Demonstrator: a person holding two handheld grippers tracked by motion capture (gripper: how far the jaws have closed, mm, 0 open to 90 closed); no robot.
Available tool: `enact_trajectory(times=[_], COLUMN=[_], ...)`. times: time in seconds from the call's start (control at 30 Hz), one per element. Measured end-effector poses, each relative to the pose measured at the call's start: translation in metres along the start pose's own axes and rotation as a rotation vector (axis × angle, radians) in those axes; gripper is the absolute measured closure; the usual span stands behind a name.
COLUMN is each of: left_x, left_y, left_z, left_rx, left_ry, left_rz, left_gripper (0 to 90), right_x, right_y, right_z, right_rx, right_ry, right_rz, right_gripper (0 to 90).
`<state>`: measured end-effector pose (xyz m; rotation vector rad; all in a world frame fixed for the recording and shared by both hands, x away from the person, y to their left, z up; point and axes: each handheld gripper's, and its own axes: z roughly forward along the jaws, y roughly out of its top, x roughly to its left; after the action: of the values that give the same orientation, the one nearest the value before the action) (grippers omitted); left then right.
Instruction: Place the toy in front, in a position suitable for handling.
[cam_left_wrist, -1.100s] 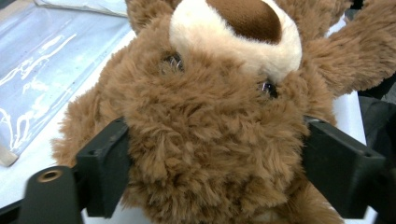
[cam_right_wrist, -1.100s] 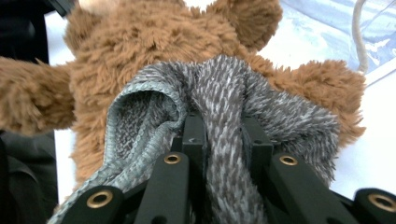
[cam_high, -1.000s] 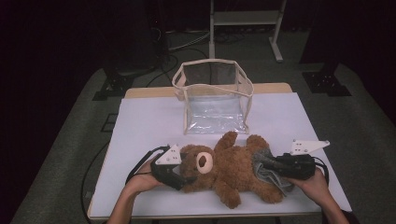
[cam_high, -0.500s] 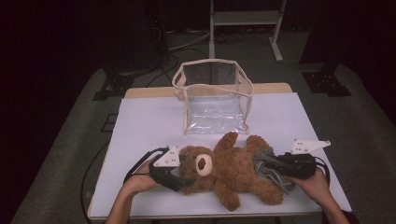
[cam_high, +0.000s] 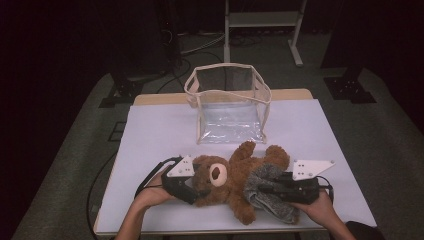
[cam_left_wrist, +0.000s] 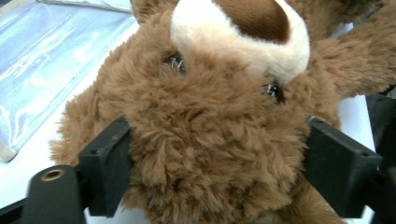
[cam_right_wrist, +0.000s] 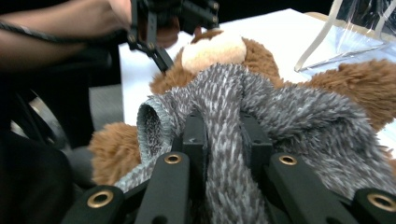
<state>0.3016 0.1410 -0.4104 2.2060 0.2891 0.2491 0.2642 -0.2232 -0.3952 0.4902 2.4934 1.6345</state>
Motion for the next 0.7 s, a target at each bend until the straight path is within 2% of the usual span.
enact_trajectory(times=[0.03,0.07,0.1,0.2,0.27,0.33,0.4,0.43,0.5,0.53,0.6,0.67,0.7], left_x=[0.000,0.000,0.000,-0.001,-0.002,-0.001,0.002,0.002,0.004,0.003,0.003,0.003,0.004], left_y=[0.000,0.000,0.000,0.001,0.003,0.004,0.006,0.006,0.007,0.008,0.007,0.004,0.001], left_z=[0.000,0.000,0.000,0.003,0.005,0.004,0.004,0.003,0.003,0.003,0.002,-0.002,-0.004], left_rx=[-0.003,-0.007,-0.009,-0.005,0.002,-0.004,-0.030,-0.045,-0.088,-0.090,-0.123,-0.176,-0.209], left_ry=[-0.002,-0.006,-0.007,-0.005,0.009,0.024,0.036,0.040,0.059,0.077,0.125,0.173,0.185], left_rz=[-0.001,-0.004,-0.003,0.001,0.005,0.000,-0.021,-0.031,-0.052,-0.045,-0.033,-0.053,-0.065], left_gripper=[16.5,14.7,14.7,11.9,11.4,13.1,14.1,14.1,14.1,14.1,14.7,21.5,21.5], right_x=[0.000,-0.003,-0.003,-0.014,-0.019,-0.020,-0.016,-0.016,-0.013,-0.012,-0.012,-0.015,-0.017], right_y=[0.000,0.000,0.000,-0.005,-0.007,-0.003,0.012,0.012,0.023,0.030,0.043,0.051,0.052], right_z=[0.000,-0.005,-0.005,-0.014,-0.018,-0.016,-0.006,-0.006,0.007,0.015,0.029,0.039,0.043], right_rx=[0.000,-0.003,-0.003,-0.026,-0.038,-0.040,-0.042,-0.042,-0.032,-0.009,0.035,0.039,0.051], right_ry=[0.000,-0.043,-0.043,-0.104,-0.113,-0.120,-0.119,-0.119,-0.101,-0.098,-0.117,-0.118,-0.120], right_rz=[0.000,-0.004,-0.004,0.035,0.062,0.069,0.040,0.040,0.013,-0.012,-0.068,-0.077,-0.071], right_gripper=[75.4,75.4,75.4,75.2,75.0,75.0,75.0,75.0,74.9,74.9,74.9,74.9,74.9])
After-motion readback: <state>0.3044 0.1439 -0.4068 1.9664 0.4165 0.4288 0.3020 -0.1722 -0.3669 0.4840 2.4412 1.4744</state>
